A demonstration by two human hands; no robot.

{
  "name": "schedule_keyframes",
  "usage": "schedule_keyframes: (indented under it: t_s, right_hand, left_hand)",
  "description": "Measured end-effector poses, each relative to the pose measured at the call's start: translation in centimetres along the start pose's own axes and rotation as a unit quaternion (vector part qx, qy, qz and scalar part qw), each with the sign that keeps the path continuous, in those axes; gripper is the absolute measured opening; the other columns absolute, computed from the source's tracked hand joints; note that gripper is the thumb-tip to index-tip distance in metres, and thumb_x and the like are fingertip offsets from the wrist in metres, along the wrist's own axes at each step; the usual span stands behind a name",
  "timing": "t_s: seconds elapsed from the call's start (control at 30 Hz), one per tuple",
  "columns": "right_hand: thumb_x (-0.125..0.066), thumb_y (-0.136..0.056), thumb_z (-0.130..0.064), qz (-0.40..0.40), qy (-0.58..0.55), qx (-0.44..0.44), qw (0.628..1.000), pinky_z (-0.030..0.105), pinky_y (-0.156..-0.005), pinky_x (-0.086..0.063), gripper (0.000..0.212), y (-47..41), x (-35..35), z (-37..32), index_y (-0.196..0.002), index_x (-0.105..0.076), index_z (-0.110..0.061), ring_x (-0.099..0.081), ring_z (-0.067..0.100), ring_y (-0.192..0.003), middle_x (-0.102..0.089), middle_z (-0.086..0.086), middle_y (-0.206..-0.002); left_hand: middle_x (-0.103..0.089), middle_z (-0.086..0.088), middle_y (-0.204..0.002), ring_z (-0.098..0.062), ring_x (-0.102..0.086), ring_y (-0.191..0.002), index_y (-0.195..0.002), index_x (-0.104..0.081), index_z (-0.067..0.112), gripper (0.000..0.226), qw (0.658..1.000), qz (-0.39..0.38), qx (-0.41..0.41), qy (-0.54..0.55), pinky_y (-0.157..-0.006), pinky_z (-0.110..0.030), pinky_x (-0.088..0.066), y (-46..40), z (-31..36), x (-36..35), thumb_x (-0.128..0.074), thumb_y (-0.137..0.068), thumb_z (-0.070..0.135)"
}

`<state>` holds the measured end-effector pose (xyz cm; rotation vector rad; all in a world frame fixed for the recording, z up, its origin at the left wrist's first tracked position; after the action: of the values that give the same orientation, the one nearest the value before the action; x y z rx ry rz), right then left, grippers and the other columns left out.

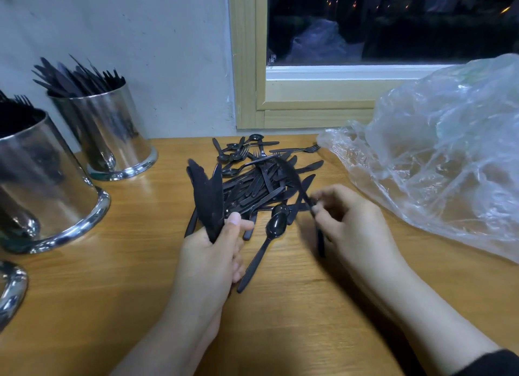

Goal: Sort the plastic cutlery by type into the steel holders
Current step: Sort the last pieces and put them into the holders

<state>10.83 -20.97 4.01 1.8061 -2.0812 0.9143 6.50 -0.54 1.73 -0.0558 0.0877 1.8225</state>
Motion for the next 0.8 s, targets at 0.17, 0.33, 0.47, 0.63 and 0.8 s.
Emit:
schedule_keyframes:
  t_s: [0.17,0.33,0.47,0.63,0.8]
  right_hand:
    - [-0.07,-0.091,-0.008,-0.141,-0.093,0.069,0.983,0.008,-0.065,-0.041,0.022,3.0,-3.9,-4.0,-0.096,-0.072,-0.03,-0.058,-0.002,-0.068,-0.067,-0.014,-0.077]
    - [-0.062,-0.097,-0.024,-0.064,0.018,0.098,0.993,0.019,-0.071,-0.044,0.008,0.6,-3.7,-2.5,-0.092,-0.066,-0.028,-0.064,0.001,-0.077,-0.064,-0.017,-0.083]
    - [-0.054,-0.1,-0.03,-0.085,0.218,0.069,0.97,0.038,-0.089,-0.048,0.017,-2.6,-3.3,0.3,-0.111,-0.066,-0.027,-0.06,0.022,-0.101,-0.063,-0.004,-0.103]
    - [-0.053,-0.1,-0.038,-0.129,0.272,0.025,0.953,0.043,-0.09,-0.047,0.021,-3.0,-4.1,1.0,-0.112,-0.066,-0.027,-0.057,0.026,-0.103,-0.054,-0.004,-0.1]
    - [-0.067,-0.092,-0.034,-0.098,0.253,0.001,0.963,0.032,-0.073,-0.038,0.01,-3.2,-3.6,1.1,-0.09,-0.067,-0.024,-0.057,0.026,-0.089,-0.058,-0.001,-0.088]
  left_hand:
    - [-0.034,0.005,-0.057,-0.011,-0.031,-0.049,-0.08,-0.069,0.014,0.027,0.993,-0.054,0.039,0.099,-0.046,-0.025,-0.029,0.3,0.2,-0.8,-0.061,-0.1,0.029]
    - [-0.045,0.0,-0.06,-0.011,-0.041,-0.048,-0.083,-0.064,0.012,0.029,0.991,0.026,0.05,0.121,-0.049,-0.029,-0.035,-0.5,0.6,0.7,-0.056,-0.104,0.031]
    - [-0.058,0.0,-0.062,-0.017,-0.05,-0.053,-0.064,-0.065,0.02,0.048,0.981,0.085,0.051,0.165,-0.052,-0.032,-0.04,-1.5,0.9,2.2,-0.05,-0.107,0.034]
    - [-0.045,0.004,-0.055,-0.013,-0.042,-0.042,-0.095,-0.057,0.012,0.027,0.983,0.106,0.055,0.143,-0.047,-0.03,-0.039,-1.5,0.7,3.3,-0.049,-0.107,0.035]
    - [-0.04,0.004,-0.055,-0.011,-0.036,-0.043,-0.082,-0.056,0.014,0.031,0.982,0.106,0.085,0.131,-0.042,-0.027,-0.034,-1.4,0.4,3.6,-0.061,-0.1,0.039]
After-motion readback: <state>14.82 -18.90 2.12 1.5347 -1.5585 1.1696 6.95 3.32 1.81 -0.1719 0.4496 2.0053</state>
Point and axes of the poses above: each hand's wrist, its own y-axis away from the middle knuckle, its own x-axis out of the back of the hand, z = x × y, the point moved 2 cm from there along -y, towards the middle knuckle
